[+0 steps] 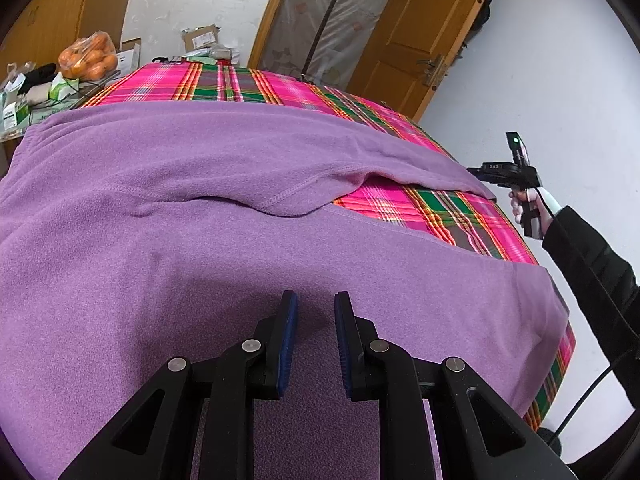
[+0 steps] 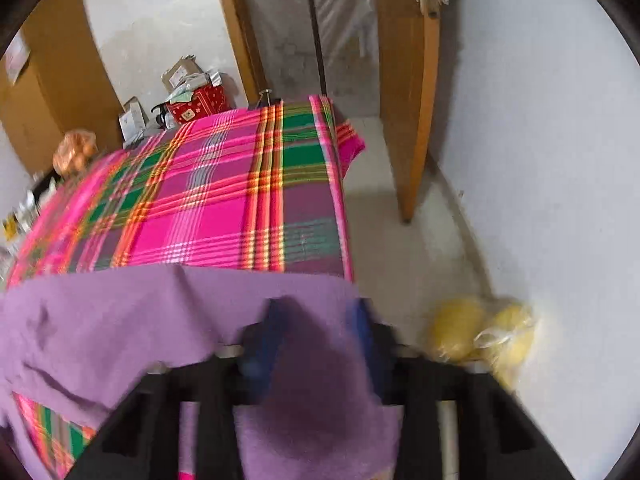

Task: Fold clothes

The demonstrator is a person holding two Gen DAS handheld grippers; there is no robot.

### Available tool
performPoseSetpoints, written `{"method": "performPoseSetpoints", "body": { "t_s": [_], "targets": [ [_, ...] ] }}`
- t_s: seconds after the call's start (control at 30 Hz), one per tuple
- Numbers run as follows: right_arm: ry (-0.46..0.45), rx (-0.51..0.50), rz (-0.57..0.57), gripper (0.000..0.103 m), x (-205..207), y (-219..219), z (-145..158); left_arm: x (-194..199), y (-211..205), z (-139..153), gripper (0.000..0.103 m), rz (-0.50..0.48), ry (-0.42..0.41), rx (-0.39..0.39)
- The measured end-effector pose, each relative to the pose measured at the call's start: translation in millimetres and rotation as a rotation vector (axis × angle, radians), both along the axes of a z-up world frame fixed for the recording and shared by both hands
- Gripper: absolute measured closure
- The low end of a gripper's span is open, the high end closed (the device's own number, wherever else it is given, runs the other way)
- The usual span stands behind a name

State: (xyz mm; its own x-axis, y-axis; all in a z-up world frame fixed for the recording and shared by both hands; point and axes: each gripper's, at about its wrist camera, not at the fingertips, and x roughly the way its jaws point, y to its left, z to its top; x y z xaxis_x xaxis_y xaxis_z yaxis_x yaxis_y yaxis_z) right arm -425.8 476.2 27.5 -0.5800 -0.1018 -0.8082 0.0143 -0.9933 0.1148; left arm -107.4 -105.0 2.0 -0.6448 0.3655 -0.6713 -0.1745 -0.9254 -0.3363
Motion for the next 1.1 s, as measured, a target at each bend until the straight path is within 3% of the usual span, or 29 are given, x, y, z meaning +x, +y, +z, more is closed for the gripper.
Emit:
{"method": "performPoseSetpoints", "body": {
  "t_s": [0.03, 0.43, 0.6, 0.8, 0.9, 1.1],
  "targets": [
    [0.002, 0.024, 0.002, 0.099, 0, -2, 1, 0, 0, 0, 0.084, 0.004, 0.0, -0.001],
    [0.03, 0.203, -0.005, 0.098, -27, -25, 16, 0, -2, 0, 0.084, -0.001, -0.002, 0.003],
    [0.045, 0.258, -0.023, 0.094, -7, -40, 28, 1, 0, 1, 0.084, -0.01, 0.003, -0.003],
    [0.135, 0.11, 0.311, 0.094, 62, -144, 63, 1, 2, 1, 0.084, -0.017, 0.009, -0.009],
    [0.125, 0.084, 0.503, 0.094, 98, -212, 57, 1, 1, 1, 0.084, -0.013, 0.006, -0.007],
    [0.055, 0.179, 0.644, 0.092, 124, -284, 25, 2, -2, 2, 0.084, 0.01, 0.007, -0.007]
  ]
}}
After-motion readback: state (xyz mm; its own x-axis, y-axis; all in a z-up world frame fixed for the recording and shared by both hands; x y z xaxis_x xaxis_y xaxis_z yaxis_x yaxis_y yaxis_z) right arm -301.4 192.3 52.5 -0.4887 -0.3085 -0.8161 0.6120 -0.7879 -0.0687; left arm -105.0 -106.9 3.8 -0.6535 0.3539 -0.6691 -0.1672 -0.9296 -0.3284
